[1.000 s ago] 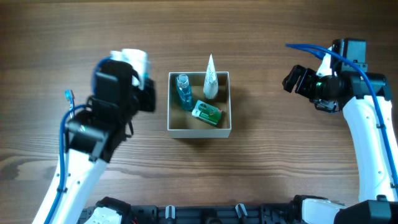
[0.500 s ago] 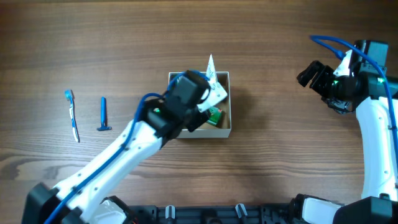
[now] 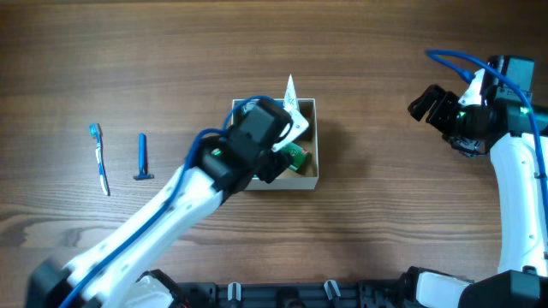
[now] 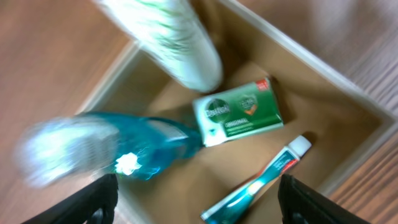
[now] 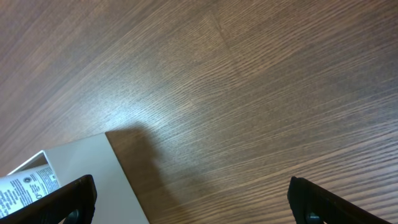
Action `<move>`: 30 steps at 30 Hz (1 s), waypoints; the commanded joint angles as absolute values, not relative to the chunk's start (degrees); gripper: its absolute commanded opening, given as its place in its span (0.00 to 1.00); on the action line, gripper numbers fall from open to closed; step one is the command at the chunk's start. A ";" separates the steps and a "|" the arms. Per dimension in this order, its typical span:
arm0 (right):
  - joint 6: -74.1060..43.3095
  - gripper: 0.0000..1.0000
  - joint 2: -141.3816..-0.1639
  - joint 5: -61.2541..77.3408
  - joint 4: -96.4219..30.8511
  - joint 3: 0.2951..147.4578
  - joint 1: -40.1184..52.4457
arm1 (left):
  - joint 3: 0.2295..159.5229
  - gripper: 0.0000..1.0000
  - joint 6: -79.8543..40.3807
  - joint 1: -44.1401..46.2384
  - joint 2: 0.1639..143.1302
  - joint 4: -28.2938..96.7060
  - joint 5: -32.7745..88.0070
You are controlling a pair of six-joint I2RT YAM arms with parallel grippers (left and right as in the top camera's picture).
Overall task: Pack container
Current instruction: 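Place the toothpaste tube into the box with the left gripper, then grasp the blue razor with the left gripper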
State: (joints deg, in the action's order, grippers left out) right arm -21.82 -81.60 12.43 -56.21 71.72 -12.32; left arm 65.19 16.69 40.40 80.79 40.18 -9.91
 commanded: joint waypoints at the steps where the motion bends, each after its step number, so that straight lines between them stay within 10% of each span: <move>1: -20.49 1.00 -81.97 11.20 -56.40 71.90 -12.40 | 68.16 0.92 6.50 37.95 67.44 45.17 -19.55; 13: -16.64 1.00 -81.97 11.27 -57.32 71.90 -12.40 | 63.61 1.00 -19.94 -4.43 67.37 55.48 -13.45; 30: -16.47 1.00 -81.97 11.25 -58.33 71.90 -12.40 | 62.67 1.00 -8.43 -8.16 107.68 42.15 -6.28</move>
State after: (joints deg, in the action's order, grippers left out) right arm -17.65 -81.65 11.97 -58.30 71.72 -12.32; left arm 63.22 -12.14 -7.90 105.91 43.09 -9.19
